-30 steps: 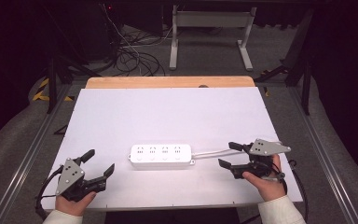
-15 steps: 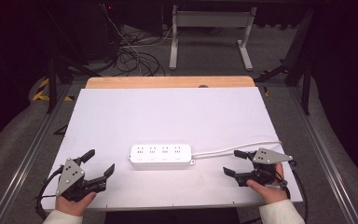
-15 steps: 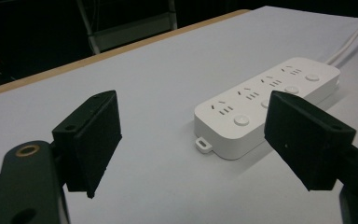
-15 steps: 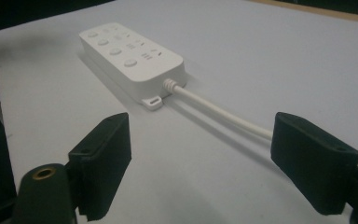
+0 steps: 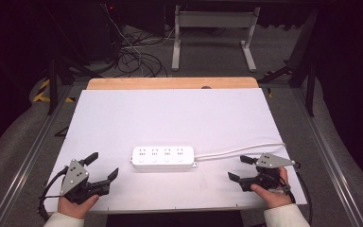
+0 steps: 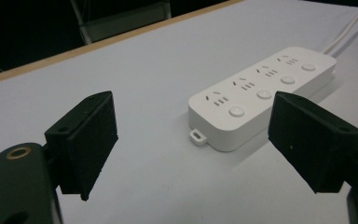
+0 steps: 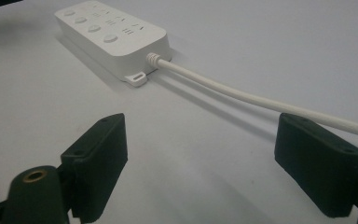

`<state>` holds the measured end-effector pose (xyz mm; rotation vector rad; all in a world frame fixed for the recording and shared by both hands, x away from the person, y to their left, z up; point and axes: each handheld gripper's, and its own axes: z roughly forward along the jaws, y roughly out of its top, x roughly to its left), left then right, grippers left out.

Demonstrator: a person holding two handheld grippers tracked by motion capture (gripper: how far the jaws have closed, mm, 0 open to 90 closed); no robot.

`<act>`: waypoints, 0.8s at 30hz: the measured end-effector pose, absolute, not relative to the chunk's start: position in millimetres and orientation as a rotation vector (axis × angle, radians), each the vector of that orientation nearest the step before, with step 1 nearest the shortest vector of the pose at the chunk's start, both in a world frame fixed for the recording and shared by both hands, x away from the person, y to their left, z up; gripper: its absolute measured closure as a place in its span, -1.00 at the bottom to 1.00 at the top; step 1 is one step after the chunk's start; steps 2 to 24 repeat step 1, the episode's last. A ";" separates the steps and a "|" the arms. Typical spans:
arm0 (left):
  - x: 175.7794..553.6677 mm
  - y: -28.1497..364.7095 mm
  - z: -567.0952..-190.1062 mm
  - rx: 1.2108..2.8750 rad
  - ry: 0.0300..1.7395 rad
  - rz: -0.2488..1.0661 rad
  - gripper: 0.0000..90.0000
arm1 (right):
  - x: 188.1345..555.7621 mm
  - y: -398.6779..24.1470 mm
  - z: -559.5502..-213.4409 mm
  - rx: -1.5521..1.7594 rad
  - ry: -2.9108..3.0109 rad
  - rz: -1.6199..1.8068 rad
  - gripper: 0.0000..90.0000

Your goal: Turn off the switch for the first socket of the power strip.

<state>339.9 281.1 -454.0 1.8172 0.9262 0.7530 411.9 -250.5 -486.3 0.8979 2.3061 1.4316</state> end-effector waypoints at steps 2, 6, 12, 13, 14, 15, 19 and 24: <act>339.9 281.1 -454.0 1.817 0.926 0.753 -0.64 | 412.3 -250.9 -486.5 0.902 2.303 1.436 -0.62; 339.9 281.1 -454.0 1.817 0.926 0.753 -0.64 | 412.3 -250.9 -486.5 0.902 2.303 1.436 -0.62; 339.9 281.1 -454.0 1.817 0.926 0.753 -0.64 | 412.3 -250.9 -486.5 0.902 2.303 1.436 -0.62; 339.9 281.1 -454.0 1.817 0.926 0.753 -0.64 | 412.3 -250.9 -486.5 0.902 2.303 1.436 -0.62; 339.9 281.1 -454.0 1.817 0.926 0.753 -0.64 | 412.3 -250.9 -486.5 0.902 2.303 1.436 -0.62; 339.9 281.1 -454.0 1.817 0.926 0.753 -0.64 | 412.3 -250.9 -486.5 0.902 2.303 1.436 -0.62; 339.9 281.1 -454.0 1.817 0.926 0.753 -0.64 | 412.3 -250.9 -486.5 0.902 2.303 1.436 -0.62; 339.9 281.1 -454.0 1.817 0.926 0.753 -0.64 | 412.3 -250.9 -486.5 0.902 2.303 1.436 -0.62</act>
